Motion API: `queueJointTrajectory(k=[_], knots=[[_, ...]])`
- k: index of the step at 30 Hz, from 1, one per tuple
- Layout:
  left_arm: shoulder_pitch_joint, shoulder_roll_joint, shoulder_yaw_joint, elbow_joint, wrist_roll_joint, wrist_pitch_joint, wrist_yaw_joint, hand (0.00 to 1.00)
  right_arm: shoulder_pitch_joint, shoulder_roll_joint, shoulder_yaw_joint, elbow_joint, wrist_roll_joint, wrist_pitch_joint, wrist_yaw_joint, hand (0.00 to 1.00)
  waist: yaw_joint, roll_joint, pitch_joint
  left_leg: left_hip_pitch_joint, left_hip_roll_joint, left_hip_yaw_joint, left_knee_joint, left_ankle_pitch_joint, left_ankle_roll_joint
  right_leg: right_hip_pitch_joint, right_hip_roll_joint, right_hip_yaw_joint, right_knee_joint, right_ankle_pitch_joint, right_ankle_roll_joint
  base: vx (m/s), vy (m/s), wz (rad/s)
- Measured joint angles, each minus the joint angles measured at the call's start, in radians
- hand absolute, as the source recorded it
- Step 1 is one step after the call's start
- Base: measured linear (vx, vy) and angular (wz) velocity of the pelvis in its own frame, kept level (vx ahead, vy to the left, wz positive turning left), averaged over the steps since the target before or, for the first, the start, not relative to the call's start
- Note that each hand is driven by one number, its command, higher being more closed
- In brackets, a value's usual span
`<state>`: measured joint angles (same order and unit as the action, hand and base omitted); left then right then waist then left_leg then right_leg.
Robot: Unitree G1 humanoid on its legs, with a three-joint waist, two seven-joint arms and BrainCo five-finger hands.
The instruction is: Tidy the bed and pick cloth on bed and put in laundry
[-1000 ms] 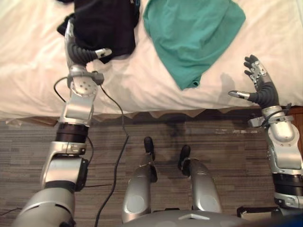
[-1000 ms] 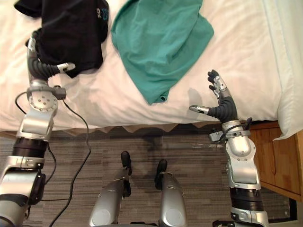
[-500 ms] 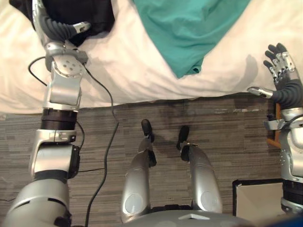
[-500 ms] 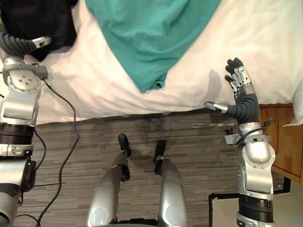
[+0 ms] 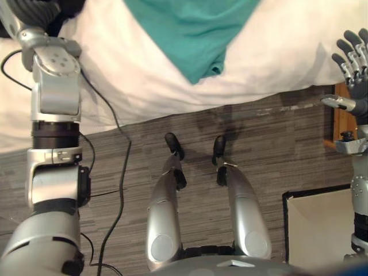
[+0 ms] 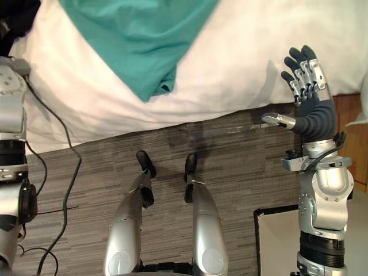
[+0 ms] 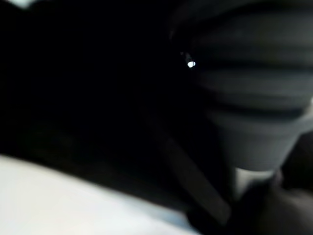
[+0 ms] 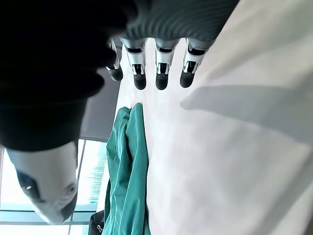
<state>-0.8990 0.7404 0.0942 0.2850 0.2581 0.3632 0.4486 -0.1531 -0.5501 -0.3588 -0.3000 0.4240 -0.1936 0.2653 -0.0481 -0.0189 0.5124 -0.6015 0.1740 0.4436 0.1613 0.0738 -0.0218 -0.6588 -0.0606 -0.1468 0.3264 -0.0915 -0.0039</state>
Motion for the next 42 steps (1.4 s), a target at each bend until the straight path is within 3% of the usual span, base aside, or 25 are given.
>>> queueJointTrajectory(k=[3, 7, 11, 14, 16, 19, 23, 25, 28, 32, 37, 40, 42], knots=[[0.078, 0.030, 0.054, 0.005, -0.003, -0.040, -0.029, 1.00, 0.007, -0.031, 0.000, 0.004, 0.017, -0.027, 0.036, 0.00, -0.004, 0.000, 0.000, 0.016, 0.005, 0.053, 0.009, -0.017, 0.004, 0.002, 0.009, 0.051, -0.032, 0.027, 0.007, 0.03, 0.011, -0.55], [0.189, 0.038, 0.097, 0.053, -0.035, -0.157, -0.050, 1.00, 0.032, -0.054, 0.011, 0.030, 0.041, -0.093, 0.066, 0.00, -0.018, 0.002, -0.001, 0.057, 0.000, 0.101, 0.014, -0.031, 0.011, 0.023, 0.005, 0.098, -0.040, 0.039, 0.019, 0.04, 0.008, -0.30], [0.267, 0.024, 0.091, 0.097, -0.108, -0.259, -0.073, 1.00, 0.031, -0.054, 0.064, 0.067, 0.031, -0.123, 0.062, 0.00, -0.019, 0.007, -0.004, 0.128, -0.007, 0.114, -0.004, -0.031, 0.011, 0.080, 0.003, 0.105, -0.045, 0.039, 0.020, 0.03, -0.010, -0.10], [0.361, -0.025, 0.108, 0.090, -0.231, -0.348, -0.123, 1.00, 0.031, -0.054, 0.099, 0.047, -0.041, -0.150, 0.026, 0.00, -0.016, 0.016, -0.009, 0.181, -0.011, 0.110, -0.021, -0.031, 0.011, 0.133, 0.002, 0.097, -0.047, 0.038, 0.019, 0.00, -0.006, 0.02], [0.474, -0.095, 0.121, 0.056, -0.322, -0.414, -0.165, 1.00, 0.036, -0.048, 0.125, 0.003, -0.105, -0.150, -0.013, 0.00, -0.016, 0.035, -0.044, 0.202, -0.020, 0.095, -0.044, -0.030, 0.011, 0.156, -0.002, 0.078, -0.054, 0.036, 0.016, -0.01, -0.013, 0.14], [0.644, -0.213, 0.135, -0.018, -0.424, -0.474, -0.215, 1.00, 0.052, -0.026, 0.206, -0.050, -0.190, -0.130, -0.052, 0.00, -0.001, 0.042, -0.091, 0.235, -0.023, 0.080, -0.058, -0.025, 0.012, 0.205, -0.004, 0.052, -0.076, 0.034, 0.014, 0.04, -0.021, 0.15], [0.856, -0.358, 0.127, -0.099, -0.481, -0.501, -0.285, 1.00, 0.085, 0.033, 0.289, -0.076, -0.293, -0.054, -0.087, 0.00, 0.030, 0.034, -0.169, 0.269, -0.028, 0.014, -0.079, -0.014, 0.003, 0.275, -0.009, -0.015, -0.089, 0.011, 0.007, 0.04, -0.050, 0.47], [0.955, -0.427, 0.099, -0.127, -0.470, -0.503, -0.320, 1.00, 0.090, 0.063, 0.294, -0.065, -0.332, -0.018, -0.120, 0.00, 0.064, 0.031, -0.199, 0.283, -0.033, -0.022, -0.098, -0.002, -0.002, 0.311, -0.009, -0.051, -0.109, 0.007, 0.006, 0.03, -0.045, 0.48], [1.054, -0.496, 0.083, -0.136, -0.444, -0.486, -0.389, 1.00, 0.022, 0.080, 0.329, 0.060, -0.390, 0.026, -0.191, 0.00, 0.094, 0.017, -0.215, 0.300, -0.043, -0.092, -0.133, 0.031, -0.002, 0.367, -0.005, -0.111, -0.147, 0.010, 0.007, 0.00, -0.029, 0.59], [1.079, -0.498, 0.084, -0.094, -0.417, -0.470, -0.508, 1.00, -0.111, 0.114, 0.373, 0.262, -0.449, 0.096, -0.285, 0.00, 0.152, -0.027, -0.214, 0.303, -0.043, -0.158, -0.161, 0.064, -0.003, 0.408, 0.016, -0.155, -0.199, 0.030, -0.001, -0.02, -0.037, 0.41], [1.072, -0.492, 0.106, -0.044, -0.363, -0.456, -0.605, 1.00, -0.333, 0.118, 0.397, 0.401, -0.470, 0.185, -0.367, 0.00, 0.172, -0.072, -0.196, 0.298, -0.052, -0.197, -0.218, 0.109, 0.000, 0.423, 0.031, -0.190, -0.256, 0.064, -0.004, -0.03, 0.005, 0.17], [1.028, -0.481, 0.106, -0.033, -0.363, -0.462, -0.625, 1.00, -0.479, 0.077, 0.402, 0.498, -0.494, 0.253, -0.396, 0.00, 0.181, -0.081, -0.169, 0.287, -0.052, -0.213, -0.244, 0.132, 0.005, 0.419, 0.034, -0.206, -0.280, 0.082, -0.004, -0.03, 0.020, 0.16], [1.001, -0.476, 0.108, -0.022, -0.364, -0.463, -0.624, 1.00, -0.549, 0.054, 0.413, 0.524, -0.509, 0.277, -0.405, 0.00, 0.181, -0.073, -0.160, 0.259, -0.057, -0.233, -0.251, 0.145, 0.011, 0.402, 0.034, -0.223, -0.291, 0.093, -0.002, -0.03, 0.042, 0.18]])
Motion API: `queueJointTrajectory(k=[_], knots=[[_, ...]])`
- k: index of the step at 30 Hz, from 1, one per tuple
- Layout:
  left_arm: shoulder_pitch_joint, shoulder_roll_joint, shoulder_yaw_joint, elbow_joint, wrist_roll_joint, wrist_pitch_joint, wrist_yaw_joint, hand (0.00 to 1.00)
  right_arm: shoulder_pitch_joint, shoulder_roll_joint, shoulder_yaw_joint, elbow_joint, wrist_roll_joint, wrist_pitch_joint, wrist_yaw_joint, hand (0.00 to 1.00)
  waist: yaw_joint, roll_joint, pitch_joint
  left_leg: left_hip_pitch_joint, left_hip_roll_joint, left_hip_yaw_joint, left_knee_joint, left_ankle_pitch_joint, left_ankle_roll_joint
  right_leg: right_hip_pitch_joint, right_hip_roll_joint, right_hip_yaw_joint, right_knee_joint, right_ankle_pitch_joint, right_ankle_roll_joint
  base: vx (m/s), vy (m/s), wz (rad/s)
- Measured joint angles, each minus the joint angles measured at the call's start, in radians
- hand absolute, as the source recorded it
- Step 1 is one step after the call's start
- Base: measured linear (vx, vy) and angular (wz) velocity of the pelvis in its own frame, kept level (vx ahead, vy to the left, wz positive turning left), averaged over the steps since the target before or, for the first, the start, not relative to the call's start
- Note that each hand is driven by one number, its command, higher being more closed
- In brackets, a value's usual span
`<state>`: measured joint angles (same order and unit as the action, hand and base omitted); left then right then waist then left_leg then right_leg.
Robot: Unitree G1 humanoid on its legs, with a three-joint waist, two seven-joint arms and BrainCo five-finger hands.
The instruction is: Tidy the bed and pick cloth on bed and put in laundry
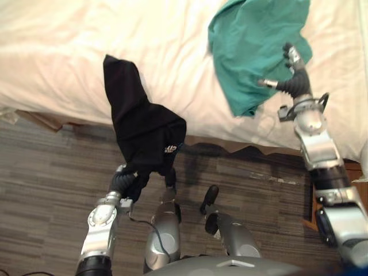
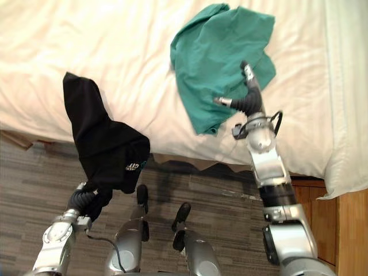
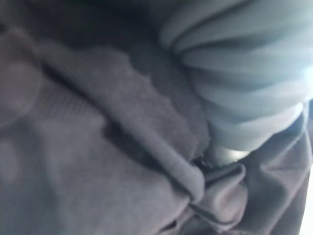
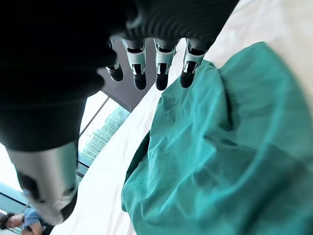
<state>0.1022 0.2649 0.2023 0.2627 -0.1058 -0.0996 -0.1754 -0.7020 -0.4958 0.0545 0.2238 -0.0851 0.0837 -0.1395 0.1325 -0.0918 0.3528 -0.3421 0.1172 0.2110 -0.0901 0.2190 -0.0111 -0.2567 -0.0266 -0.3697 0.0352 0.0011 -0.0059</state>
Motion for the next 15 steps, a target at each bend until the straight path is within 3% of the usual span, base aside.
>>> queueJointTrajectory(k=[7, 12, 15], knots=[[-0.099, 0.038, 0.008, 0.039, -0.009, -0.004, 0.002, 1.00, -0.202, -0.085, 0.032, 0.103, -0.025, 0.098, -0.021, 0.00, 0.030, 0.023, 0.056, -0.080, -0.005, -0.004, -0.006, 0.022, 0.010, -0.074, -0.001, -0.006, -0.017, 0.027, 0.001, 0.00, 0.037, 0.03], [-0.156, 0.038, 0.032, 0.039, -0.063, -0.014, -0.003, 1.00, -0.246, -0.117, 0.033, 0.111, -0.141, 0.157, -0.006, 0.00, 0.046, 0.047, 0.075, -0.160, -0.005, -0.002, -0.006, 0.032, 0.010, -0.158, -0.004, -0.009, -0.007, 0.032, 0.003, 0.03, 0.039, -0.02], [-0.200, 0.065, 0.048, 0.036, -0.081, -0.020, -0.023, 1.00, -0.250, -0.130, 0.033, 0.084, -0.294, 0.214, 0.067, 0.00, 0.050, 0.052, 0.081, -0.212, 0.000, -0.001, -0.006, 0.039, 0.006, -0.221, -0.008, -0.018, 0.027, 0.020, -0.007, 0.05, 0.032, 0.01]])
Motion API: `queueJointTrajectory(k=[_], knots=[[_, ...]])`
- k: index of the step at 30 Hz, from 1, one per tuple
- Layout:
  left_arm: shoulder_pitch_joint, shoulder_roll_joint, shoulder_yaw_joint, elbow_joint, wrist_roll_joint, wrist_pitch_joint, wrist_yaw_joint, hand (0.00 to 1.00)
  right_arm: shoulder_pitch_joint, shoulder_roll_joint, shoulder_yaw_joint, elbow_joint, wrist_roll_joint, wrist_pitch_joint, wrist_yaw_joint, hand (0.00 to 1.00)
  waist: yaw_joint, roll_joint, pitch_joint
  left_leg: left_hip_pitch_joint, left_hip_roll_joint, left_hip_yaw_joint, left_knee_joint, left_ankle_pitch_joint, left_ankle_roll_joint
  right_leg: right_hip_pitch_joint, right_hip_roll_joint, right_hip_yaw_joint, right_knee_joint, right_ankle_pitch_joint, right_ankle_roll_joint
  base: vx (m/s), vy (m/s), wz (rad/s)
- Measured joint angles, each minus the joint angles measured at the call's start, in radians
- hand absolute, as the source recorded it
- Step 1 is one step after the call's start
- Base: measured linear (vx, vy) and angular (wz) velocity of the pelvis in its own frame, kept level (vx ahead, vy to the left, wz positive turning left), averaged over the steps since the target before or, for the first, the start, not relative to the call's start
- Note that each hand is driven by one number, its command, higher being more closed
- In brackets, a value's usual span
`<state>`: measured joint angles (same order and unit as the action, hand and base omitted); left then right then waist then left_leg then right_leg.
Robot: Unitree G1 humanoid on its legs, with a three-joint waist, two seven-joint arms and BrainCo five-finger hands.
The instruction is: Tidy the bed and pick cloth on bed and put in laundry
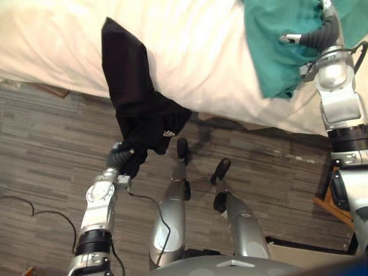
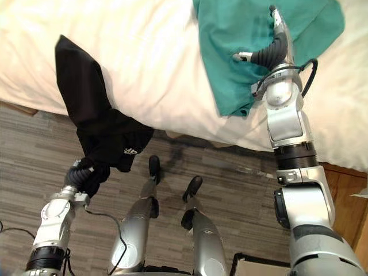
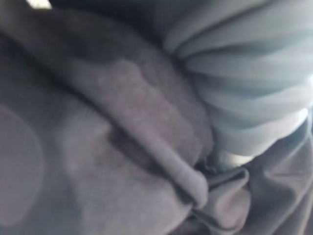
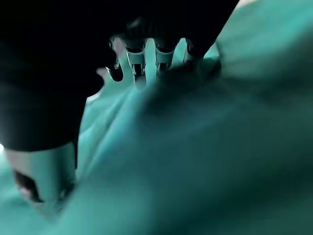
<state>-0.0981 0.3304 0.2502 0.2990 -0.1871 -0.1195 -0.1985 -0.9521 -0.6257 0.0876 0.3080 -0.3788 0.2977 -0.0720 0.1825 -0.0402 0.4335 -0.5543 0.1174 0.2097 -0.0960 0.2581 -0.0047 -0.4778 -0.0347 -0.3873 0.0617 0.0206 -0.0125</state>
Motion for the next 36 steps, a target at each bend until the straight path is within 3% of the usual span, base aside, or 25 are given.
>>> queueJointTrajectory(k=[2, 3, 8, 12, 15, 17, 22, 26, 28, 32, 35, 36], knots=[[-0.011, 0.009, 0.016, -0.002, -0.019, 0.000, -0.014, 1.00, -0.030, -0.017, 0.000, -0.014, -0.070, 0.031, 0.060, 0.00, -0.004, 0.006, 0.007, -0.020, 0.003, 0.000, 0.008, 0.001, -0.001, -0.028, -0.005, -0.002, 0.031, -0.011, -0.003, 0.06, 0.035, 0.03], [-0.017, 0.010, 0.028, -0.001, -0.032, -0.001, -0.023, 1.00, -0.045, -0.024, 0.000, -0.007, -0.077, 0.042, 0.081, 1.00, -0.002, 0.006, 0.007, -0.032, 0.005, 0.001, 0.012, 0.001, -0.001, -0.047, -0.007, -0.002, 0.048, -0.020, -0.007, 0.06, 0.029, 0.01], [-0.021, 0.016, 0.042, 0.001, -0.065, -0.029, -0.043, 1.00, -0.085, -0.027, -0.021, 0.007, -0.026, 0.044, 0.122, 1.00, -0.001, 0.005, 0.007, -0.075, 0.017, 0.008, 0.042, -0.014, -0.018, -0.112, -0.019, -0.006, 0.135, -0.059, -0.020, 0.03, 0.010, 0.00], [-0.019, 0.016, 0.058, 0.001, -0.064, -0.040, -0.038, 1.00, -0.092, -0.067, -0.041, 0.077, 0.137, -0.015, 0.121, 1.00, 0.001, 0.000, 0.004, -0.075, 0.032, 0.034, 0.071, -0.028, -0.019, -0.110, -0.018, -0.004, 0.157, -0.067, -0.028, 0.02, -0.010, -0.03], [-0.019, 0.013, 0.066, -0.003, -0.066, -0.038, -0.033, 1.00, -0.021, -0.055, -0.054, 0.083, 0.263, -0.083, 0.067, 1.00, -0.001, -0.011, -0.002, -0.054, 0.039, 0.058, 0.081, -0.036, -0.020, -0.093, -0.015, 0.014, 0.156, -0.067, -0.029, 0.07, -0.030, -0.13], [-0.016, 0.003, 0.065, -0.014, -0.066, -0.029, -0.025, 1.00, 0.059, -0.023, -0.071, 0.082, 0.313, -0.138, 0.057, 1.00, -0.005, -0.013, -0.003, -0.017, 0.040, 0.065, 0.082, -0.037, -0.020, -0.055, -0.013, 0.016, 0.147, -0.067, -0.028, 0.09, -0.027, -0.09], [0.027, -0.015, 0.043, -0.091, -0.068, 0.008, 0.015, 1.00, 0.310, 0.132, -0.074, 0.060, 0.419, -0.255, 0.009, 1.00, -0.021, -0.057, -0.031, 0.093, 0.044, 0.089, 0.079, -0.059, -0.042, 0.059, -0.001, 0.035, 0.103, -0.071, -0.026, 0.09, -0.043, -0.09], [0.081, -0.067, -0.049, -0.130, -0.056, 0.039, 0.081, 1.00, 0.503, 0.266, -0.062, 0.051, 0.455, -0.344, -0.053, 1.00, -0.038, -0.062, -0.038, 0.210, 0.038, 0.104, 0.051, -0.066, -0.049, 0.168, 0.005, 0.056, 0.069, -0.074, -0.022, 0.07, -0.021, -0.11], [0.121, -0.089, -0.096, -0.133, -0.052, 0.050, 0.119, 1.00, 0.586, 0.324, -0.038, 0.069, 0.468, -0.372, -0.081, 1.00, -0.054, -0.063, -0.086, 0.241, 0.035, 0.110, 0.026, -0.066, -0.049, 0.189, 0.010, 0.070, 0.052, -0.073, -0.018, 0.03, -0.001, -0.16], [0.158, -0.104, -0.151, -0.134, -0.037, 0.086, 0.159, 1.00, 0.719, 0.410, -0.031, 0.121, 0.522, -0.397, -0.086, 1.00, -0.081, -0.046, -0.114, 0.312, 0.022, 0.118, 0.002, -0.068, -0.049, 0.247, 0.011, 0.087, 0.041, -0.077, -0.011, 0.04, 0.013, -0.11], [0.200, -0.134, -0.180, -0.135, -0.040, 0.160, 0.165, 1.00, 0.850, 0.466, -0.035, 0.120, 0.590, -0.434, -0.069, 1.00, -0.096, -0.022, -0.158, 0.366, 0.016, 0.142, -0.001, -0.082, -0.044, 0.287, 0.008, 0.114, 0.035, -0.079, -0.004, 0.08, 0.015, -0.23], [0.222, -0.150, -0.194, -0.127, -0.040, 0.200, 0.164, 1.00, 0.902, 0.486, -0.037, 0.118, 0.621, -0.448, -0.062, 1.00, -0.117, -0.008, -0.191, 0.381, 0.012, 0.141, -0.001, -0.088, -0.046, 0.304, 0.006, 0.117, 0.028, -0.081, 0.001, 0.10, 0.005, -0.08]])
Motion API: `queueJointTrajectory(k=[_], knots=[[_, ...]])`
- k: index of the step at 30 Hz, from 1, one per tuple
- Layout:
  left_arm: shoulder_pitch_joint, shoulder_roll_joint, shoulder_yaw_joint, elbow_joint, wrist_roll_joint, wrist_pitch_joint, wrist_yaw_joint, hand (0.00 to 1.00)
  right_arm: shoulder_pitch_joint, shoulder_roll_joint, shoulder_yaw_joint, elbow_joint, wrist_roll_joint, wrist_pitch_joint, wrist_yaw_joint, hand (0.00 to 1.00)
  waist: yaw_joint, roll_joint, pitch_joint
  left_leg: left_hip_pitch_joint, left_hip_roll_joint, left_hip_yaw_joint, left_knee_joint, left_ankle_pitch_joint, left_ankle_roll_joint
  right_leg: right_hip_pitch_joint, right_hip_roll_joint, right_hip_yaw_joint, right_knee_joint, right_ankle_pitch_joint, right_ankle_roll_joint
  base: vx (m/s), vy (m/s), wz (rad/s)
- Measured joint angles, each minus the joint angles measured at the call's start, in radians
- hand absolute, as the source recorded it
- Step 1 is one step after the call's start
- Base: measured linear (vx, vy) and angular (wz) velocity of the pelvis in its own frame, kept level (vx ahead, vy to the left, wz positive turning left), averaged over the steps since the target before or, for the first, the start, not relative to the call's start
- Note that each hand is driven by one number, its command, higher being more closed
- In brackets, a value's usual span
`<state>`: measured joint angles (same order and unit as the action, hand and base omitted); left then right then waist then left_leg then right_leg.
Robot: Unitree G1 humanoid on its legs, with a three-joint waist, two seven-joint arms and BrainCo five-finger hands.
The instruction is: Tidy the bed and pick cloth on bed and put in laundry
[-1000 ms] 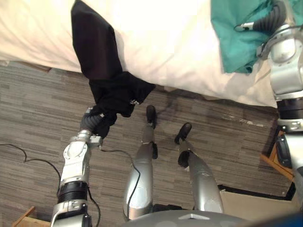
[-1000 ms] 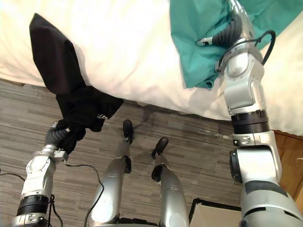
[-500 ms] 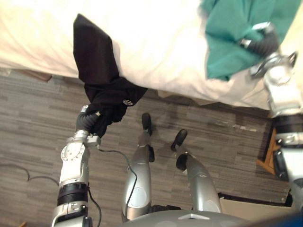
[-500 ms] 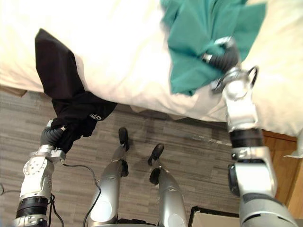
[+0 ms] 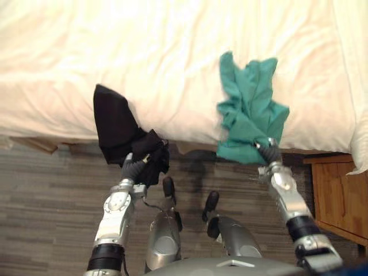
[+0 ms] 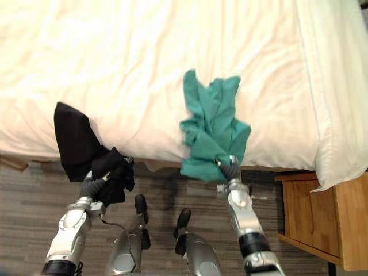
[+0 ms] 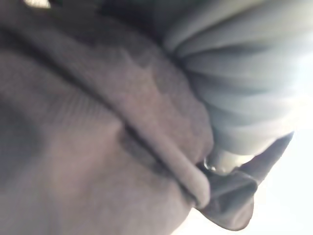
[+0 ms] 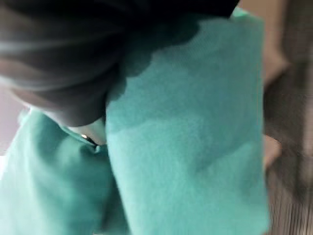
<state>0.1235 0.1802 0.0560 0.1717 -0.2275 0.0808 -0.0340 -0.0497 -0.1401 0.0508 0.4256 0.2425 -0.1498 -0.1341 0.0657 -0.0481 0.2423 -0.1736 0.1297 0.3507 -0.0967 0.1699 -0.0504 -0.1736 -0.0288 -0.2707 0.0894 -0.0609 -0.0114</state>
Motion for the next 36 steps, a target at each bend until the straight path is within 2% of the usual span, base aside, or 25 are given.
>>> queueJointTrajectory(k=[1, 4, 7, 10, 15, 21, 23, 25, 26, 27, 29, 30, 31, 32, 35, 36], knots=[[0.021, -0.014, -0.019, 0.018, 0.000, 0.030, 0.000, 1.00, 0.049, 0.020, -0.002, -0.002, 0.032, -0.015, 0.006, 1.00, -0.017, 0.012, -0.030, 0.021, -0.004, 0.001, 0.000, -0.006, 0.000, 0.021, -0.002, 0.006, -0.008, -0.001, 0.004, 0.10, 0.005, -0.09], [0.058, -0.058, -0.075, 0.168, 0.001, 0.069, 0.004, 1.00, 0.155, 0.063, -0.004, 0.006, 0.058, -0.034, 0.038, 1.00, -0.034, 0.043, -0.092, 0.104, -0.007, 0.029, -0.001, -0.035, -0.005, 0.095, -0.004, 0.035, -0.025, -0.007, 0.014, 0.11, 0.015, -0.27], [0.103, -0.106, -0.110, 0.322, 0.001, 0.067, 0.019, 1.00, 0.231, 0.098, -0.002, 0.060, 0.074, -0.035, 0.105, 1.00, -0.050, 0.056, -0.155, 0.179, -0.008, 0.058, -0.007, -0.064, -0.011, 0.162, -0.004, 0.051, -0.053, -0.019, 0.032, 0.07, 0.017, -0.28], [0.126, -0.127, -0.135, 0.419, 0.001, 0.063, 0.021, 1.00, 0.288, 0.110, -0.008, 0.138, 0.110, -0.033, 0.165, 1.00, -0.056, 0.056, -0.192, 0.234, -0.005, 0.087, -0.008, -0.086, -0.014, 0.218, -0.006, 0.065, -0.075, -0.020, 0.037, 0.07, 0.008, -0.16], [0.090, -0.128, -0.133, 0.516, -0.025, 0.057, 0.039, 1.00, 0.311, 0.136, -0.054, 0.284, 0.096, -0.019, 0.236, 1.00, -0.066, 0.061, -0.205, 0.286, -0.011, 0.106, -0.008, -0.107, -0.020, 0.271, -0.013, 0.076, -0.091, -0.017, 0.047, 0.03, 0.022, -0.09], [0.061, -0.123, -0.132, 0.589, -0.096, 0.055, 0.045, 1.00, 0.315, 0.129, -0.104, 0.358, -0.033, -0.033, 0.291, 1.00, -0.078, 0.060, -0.211, 0.330, -0.028, 0.073, -0.008, -0.113, -0.012, 0.335, -0.027, 0.054, -0.105, -0.015, 0.051, 0.04, 0.015, 0.10], [0.062, -0.127, -0.132, 0.597, -0.136, 0.035, 0.057, 1.00, 0.316, 0.127, -0.104, 0.357, -0.045, -0.040, 0.299, 1.00, -0.081, 0.061, -0.209, 0.328, -0.041, 0.043, -0.008, -0.115, -0.008, 0.335, -0.040, 0.032, -0.081, -0.033, 0.059, 0.04, 0.028, 0.40], [0.064, -0.135, -0.132, 0.613, -0.176, -0.026, 0.068, 1.00, 0.317, 0.124, -0.101, 0.357, -0.051, -0.051, 0.323, 1.00, -0.093, 0.055, -0.207, 0.311, -0.063, -0.024, -0.008, -0.113, 0.002, 0.319, -0.067, 0.009, 0.012, -0.086, 0.067, 0.03, 0.039, 0.75], [0.064, -0.137, -0.132, 0.619, -0.179, -0.046, 0.068, 1.00, 0.316, 0.123, -0.099, 0.356, -0.050, -0.056, 0.329, 1.00, -0.094, 0.062, -0.207, 0.308, -0.068, -0.043, -0.008, -0.111, 0.006, 0.315, -0.070, 0.012, 0.038, -0.097, 0.065, 0.04, 0.037, 0.94], [0.062, -0.144, -0.131, 0.636, -0.193, -0.078, 0.068, 1.00, 0.316, 0.123, -0.098, 0.356, -0.050, -0.065, 0.341, 1.00, -0.101, 0.051, -0.202, 0.292, -0.078, -0.087, -0.009, -0.108, 0.016, 0.300, -0.077, 0.040, 0.077, -0.110, 0.061, 0.03, 0.053, 1.06], [0.061, -0.149, -0.114, 0.639, -0.203, -0.124, 0.068, 1.00, 0.314, 0.127, -0.089, 0.358, -0.048, -0.079, 0.363, 1.00, -0.103, 0.051, -0.197, 0.273, -0.086, -0.144, -0.009, -0.102, 0.015, 0.298, -0.079, 0.074, 0.091, -0.114, 0.058, 0.01, 0.071, 1.00], [0.061, -0.153, -0.087, 0.636, -0.220, -0.155, 0.068, 1.00, 0.314, 0.129, -0.071, 0.358, -0.049, -0.088, 0.373, 1.00, -0.099, 0.040, -0.191, 0.259, -0.096, -0.169, -0.009, -0.098, 0.017, 0.299, -0.086, 0.064, 0.077, -0.126, 0.061, -0.02, 0.028, 0.63], [0.062, -0.153, -0.056, 0.636, -0.234, -0.178, 0.069, 1.00, 0.308, 0.136, -0.052, 0.360, -0.050, -0.096, 0.383, 1.00, -0.078, 0.026, -0.184, 0.248, -0.108, -0.183, -0.009, -0.088, 0.015, 0.309, -0.094, 0.060, 0.059, -0.145, 0.070, -0.01, -0.019, 0.50], [0.062, -0.154, -0.045, 0.637, -0.237, -0.183, 0.073, 1.00, 0.303, 0.139, -0.043, 0.363, -0.051, -0.098, 0.388, 1.00, -0.072, 0.023, -0.182, 0.242, -0.109, -0.191, -0.009, -0.083, 0.016, 0.312, -0.093, 0.058, 0.054, -0.148, 0.073, -0.03, -0.045, 0.47], [0.067, -0.165, -0.023, 0.636, -0.265, -0.216, 0.076, 1.00, 0.278, 0.140, -0.015, 0.380, -0.061, -0.119, 0.400, 1.00, -0.065, 0.029, -0.173, 0.222, -0.114, -0.245, -0.009, -0.067, 0.016, 0.323, -0.093, -0.001, 0.047, -0.155, 0.073, -0.08, -0.033, 0.56], [0.067, -0.174, -0.004, 0.635, -0.266, -0.227, 0.075, 1.00, 0.277, 0.141, -0.006, 0.380, -0.067, -0.123, 0.403, 1.00, -0.054, 0.031, -0.172, 0.213, -0.116, -0.265, -0.009, -0.061, 0.015, 0.324, -0.094, -0.022, 0.049, -0.161, 0.073, -0.05, -0.039, 0.65]])
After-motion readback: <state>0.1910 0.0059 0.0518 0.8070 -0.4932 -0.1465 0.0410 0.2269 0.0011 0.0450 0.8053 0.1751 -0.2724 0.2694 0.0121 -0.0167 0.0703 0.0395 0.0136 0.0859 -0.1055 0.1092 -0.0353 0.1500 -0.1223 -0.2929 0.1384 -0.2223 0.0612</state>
